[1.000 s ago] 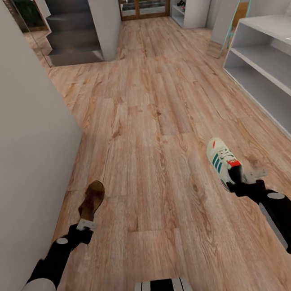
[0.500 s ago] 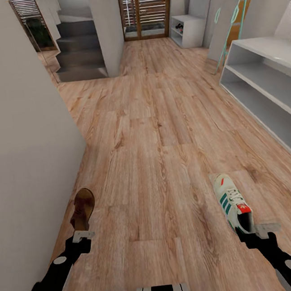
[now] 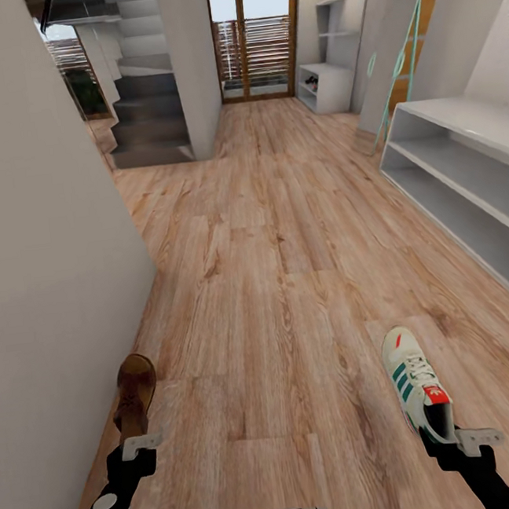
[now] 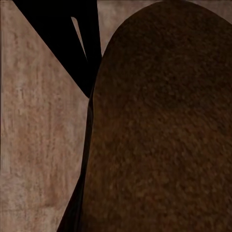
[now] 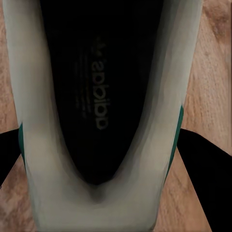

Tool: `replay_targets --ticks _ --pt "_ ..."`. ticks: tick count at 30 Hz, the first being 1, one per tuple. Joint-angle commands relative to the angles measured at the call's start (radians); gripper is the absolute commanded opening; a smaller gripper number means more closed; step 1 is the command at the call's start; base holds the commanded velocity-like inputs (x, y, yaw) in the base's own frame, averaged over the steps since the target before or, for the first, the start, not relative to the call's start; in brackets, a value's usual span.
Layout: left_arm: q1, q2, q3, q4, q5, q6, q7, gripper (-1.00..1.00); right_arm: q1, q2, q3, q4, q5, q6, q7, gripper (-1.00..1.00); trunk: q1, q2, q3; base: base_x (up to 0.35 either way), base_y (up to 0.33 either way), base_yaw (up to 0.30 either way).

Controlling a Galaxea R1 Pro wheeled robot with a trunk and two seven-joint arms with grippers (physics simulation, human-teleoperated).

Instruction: Pick up the two gym shoes and the two sandals from the corridor floor and place them onto the hallstand (shoe rack) in the corridor, making sure they are on the rack and not on the floor. Arrange them so the two gym shoes are next to each other and the two sandals are next to each other.

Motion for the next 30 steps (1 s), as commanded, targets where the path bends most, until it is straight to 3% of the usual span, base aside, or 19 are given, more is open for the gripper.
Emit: replay_targets --ticks 1,5,7,25,30 --pt "0.0 -0.001 0.007 0.006 -0.014 -0.006 -0.003 -1.0 0.0 0.0 -0.001 0.002 -0.01 -0.004 0.008 -1.0 -0.001 0.0 0.005 0.0 0.0 0.0" --pt "0.001 -0.013 0.007 0.023 -0.013 -0.015 0.002 -1.0 0.0 0.001 -0.001 0.02 -0.012 -0.006 0.008 -1.0 -0.002 0.001 0.027 0.0 0.0 0.0" --pt "0.002 -0.031 0.008 0.034 -0.013 -0.018 0.004 -1.0 0.0 0.001 -0.001 0.035 -0.013 -0.007 0.007 -1.0 -0.003 0.001 0.038 0.0 0.0 0.0" --pt "0.002 -0.034 0.01 0.035 -0.003 -0.019 0.006 -1.0 0.0 0.005 -0.002 0.068 -0.013 -0.007 0.007 -1.0 -0.011 0.006 0.135 0.0 0.0 0.0" --pt "0.003 -0.034 0.01 0.035 0.015 -0.019 0.005 -1.0 0.0 0.006 -0.002 0.073 -0.013 -0.007 0.007 -1.0 -0.031 0.041 0.159 0.0 0.0 -0.014"
